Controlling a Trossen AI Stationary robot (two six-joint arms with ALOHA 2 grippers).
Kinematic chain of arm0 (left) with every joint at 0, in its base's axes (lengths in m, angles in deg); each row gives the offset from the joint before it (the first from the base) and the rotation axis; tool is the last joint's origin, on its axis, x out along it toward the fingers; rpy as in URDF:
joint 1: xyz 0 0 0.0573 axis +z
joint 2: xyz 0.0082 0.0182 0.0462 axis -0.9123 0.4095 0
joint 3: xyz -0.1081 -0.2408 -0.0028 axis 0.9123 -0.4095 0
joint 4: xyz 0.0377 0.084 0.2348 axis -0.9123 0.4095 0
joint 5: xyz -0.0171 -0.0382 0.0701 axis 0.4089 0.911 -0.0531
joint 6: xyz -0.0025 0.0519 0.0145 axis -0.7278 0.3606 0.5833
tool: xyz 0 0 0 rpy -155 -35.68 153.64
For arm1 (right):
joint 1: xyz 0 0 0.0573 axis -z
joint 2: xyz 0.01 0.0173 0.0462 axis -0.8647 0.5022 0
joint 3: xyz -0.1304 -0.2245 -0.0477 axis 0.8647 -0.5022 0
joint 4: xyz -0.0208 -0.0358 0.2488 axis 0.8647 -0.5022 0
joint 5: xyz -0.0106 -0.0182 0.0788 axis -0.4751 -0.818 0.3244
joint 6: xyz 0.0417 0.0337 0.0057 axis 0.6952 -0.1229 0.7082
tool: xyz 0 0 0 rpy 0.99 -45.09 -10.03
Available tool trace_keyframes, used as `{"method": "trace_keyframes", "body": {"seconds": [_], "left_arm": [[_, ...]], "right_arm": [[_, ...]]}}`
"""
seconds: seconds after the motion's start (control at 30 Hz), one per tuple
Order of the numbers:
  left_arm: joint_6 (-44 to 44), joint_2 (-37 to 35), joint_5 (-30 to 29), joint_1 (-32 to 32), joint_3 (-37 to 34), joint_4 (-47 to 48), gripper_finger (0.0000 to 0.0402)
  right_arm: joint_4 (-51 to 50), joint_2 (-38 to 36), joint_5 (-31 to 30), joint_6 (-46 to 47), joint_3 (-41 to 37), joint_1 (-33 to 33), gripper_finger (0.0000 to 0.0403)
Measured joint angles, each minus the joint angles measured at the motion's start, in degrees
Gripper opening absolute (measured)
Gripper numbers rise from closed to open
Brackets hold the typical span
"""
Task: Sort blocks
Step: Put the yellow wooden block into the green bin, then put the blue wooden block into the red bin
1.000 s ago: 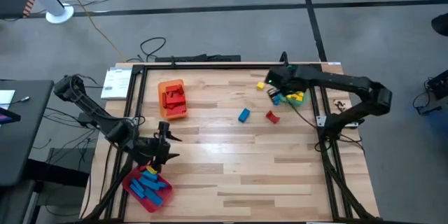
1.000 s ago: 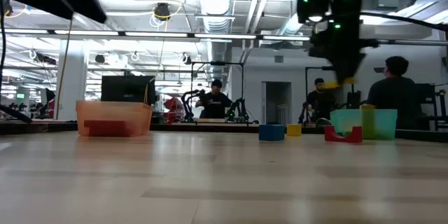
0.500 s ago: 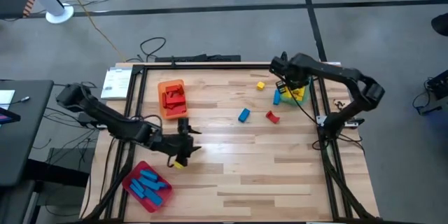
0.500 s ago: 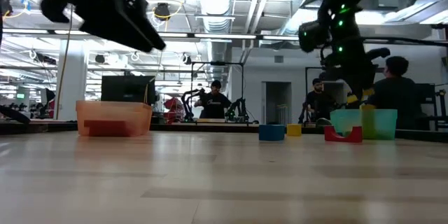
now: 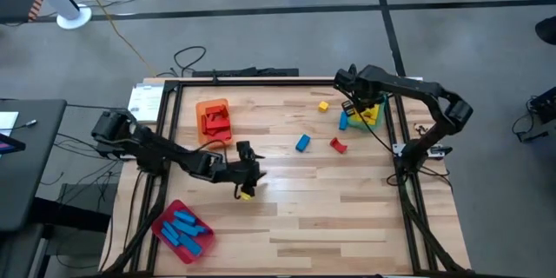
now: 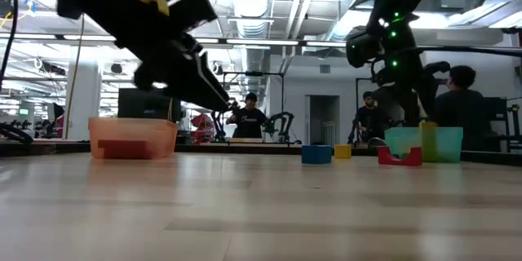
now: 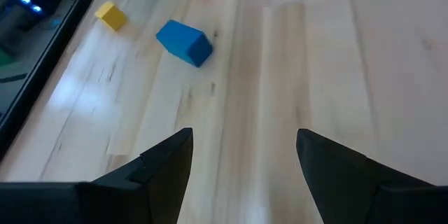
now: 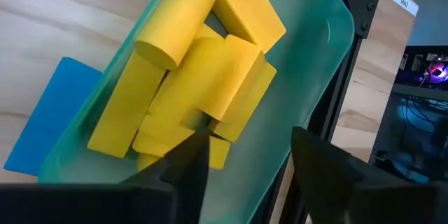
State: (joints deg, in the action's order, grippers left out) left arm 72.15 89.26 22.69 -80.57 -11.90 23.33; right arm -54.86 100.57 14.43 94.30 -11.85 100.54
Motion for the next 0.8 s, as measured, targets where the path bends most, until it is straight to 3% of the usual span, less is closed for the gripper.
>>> {"method": "trace_keyframes", "body": {"seconds": [0.13,0.3,0.4,0.8], "left_arm": [[-0.01,1.88,2.12,2.64,-0.02,-6.17,0.0251],[-4.59,5.14,9.92,6.02,0.13,-14.94,0.0251],[-4.87,7.61,13.28,7.83,1.3,-16.76,0.0251],[-6.42,19.49,13.53,12.27,13.17,-17.55,0.0251]], "right_arm": [[0.02,-1.19,0.0,0.12,0.0,-0.02,0.0248],[0.28,-3.71,0.0,1.34,0.0,-1.49,0.0278],[1.14,-6.06,0.01,1.4,0.0,-3.89,0.0282],[4.61,-14.69,0.0,3.12,0.04,-17.74,0.0282]]}}
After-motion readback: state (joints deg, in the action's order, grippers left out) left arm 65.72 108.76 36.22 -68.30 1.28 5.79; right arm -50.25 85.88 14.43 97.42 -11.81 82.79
